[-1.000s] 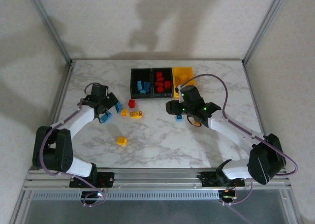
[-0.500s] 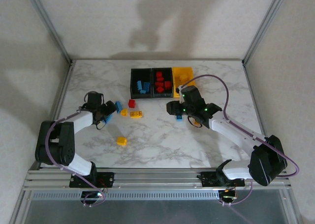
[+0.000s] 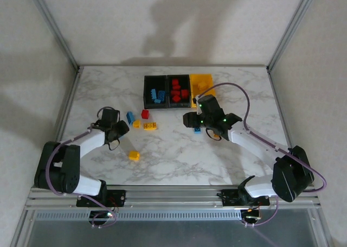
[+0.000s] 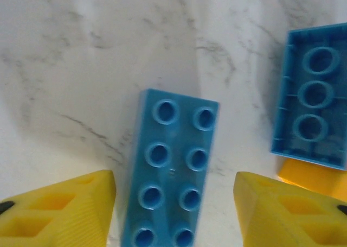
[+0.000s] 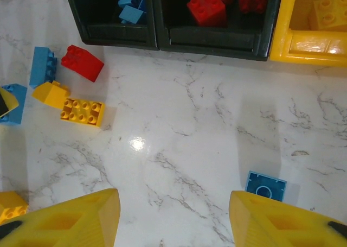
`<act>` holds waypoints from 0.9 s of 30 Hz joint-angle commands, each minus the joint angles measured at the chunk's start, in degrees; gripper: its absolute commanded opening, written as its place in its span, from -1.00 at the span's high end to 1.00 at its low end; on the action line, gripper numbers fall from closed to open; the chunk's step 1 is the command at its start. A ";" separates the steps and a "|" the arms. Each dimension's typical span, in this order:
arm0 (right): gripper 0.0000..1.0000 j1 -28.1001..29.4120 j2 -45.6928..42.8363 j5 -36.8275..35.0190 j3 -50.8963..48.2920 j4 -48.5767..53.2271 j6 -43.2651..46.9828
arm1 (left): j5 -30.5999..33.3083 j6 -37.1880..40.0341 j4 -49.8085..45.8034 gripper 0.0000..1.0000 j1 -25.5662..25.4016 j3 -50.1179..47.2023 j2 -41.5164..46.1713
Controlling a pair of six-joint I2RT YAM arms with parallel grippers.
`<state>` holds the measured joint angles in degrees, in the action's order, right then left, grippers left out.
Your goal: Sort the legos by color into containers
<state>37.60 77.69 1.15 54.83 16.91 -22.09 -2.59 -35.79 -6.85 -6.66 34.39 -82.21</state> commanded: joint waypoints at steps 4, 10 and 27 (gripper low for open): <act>-0.11 0.01 -1.82 -0.79 -0.58 0.56 -0.94 | 5.22 0.72 -4.33 0.30 -0.35 1.89 -2.01; -0.10 0.60 -3.92 7.59 -3.07 -2.15 1.54 | 5.21 1.17 -5.56 0.51 -1.79 3.10 1.64; -0.11 5.04 -9.93 20.68 -8.09 -9.17 3.73 | 5.56 -0.86 -10.95 0.52 -12.42 20.11 0.83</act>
<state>42.59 68.45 22.17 46.39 8.78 -18.63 1.56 -35.81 -16.60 -17.08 49.71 -78.56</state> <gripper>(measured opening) 0.557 0.314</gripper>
